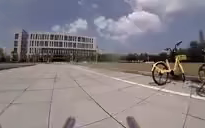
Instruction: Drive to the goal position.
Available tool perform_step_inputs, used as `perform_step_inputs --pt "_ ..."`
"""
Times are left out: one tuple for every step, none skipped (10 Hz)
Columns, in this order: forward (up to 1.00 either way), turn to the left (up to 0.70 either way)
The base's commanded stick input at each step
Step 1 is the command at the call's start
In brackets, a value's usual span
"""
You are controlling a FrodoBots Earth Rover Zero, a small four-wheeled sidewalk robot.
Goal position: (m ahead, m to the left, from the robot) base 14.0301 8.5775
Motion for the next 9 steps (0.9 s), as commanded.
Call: perform_step_inputs --pt "0.70 0.00" --pt "0.70 0.00" --pt "0.70 0.00" --pt "0.70 0.00" --pt "0.70 0.00" --pt "0.70 0.00" --pt "0.70 0.00" --pt "0.70 0.00" --pt "0.70 0.00"
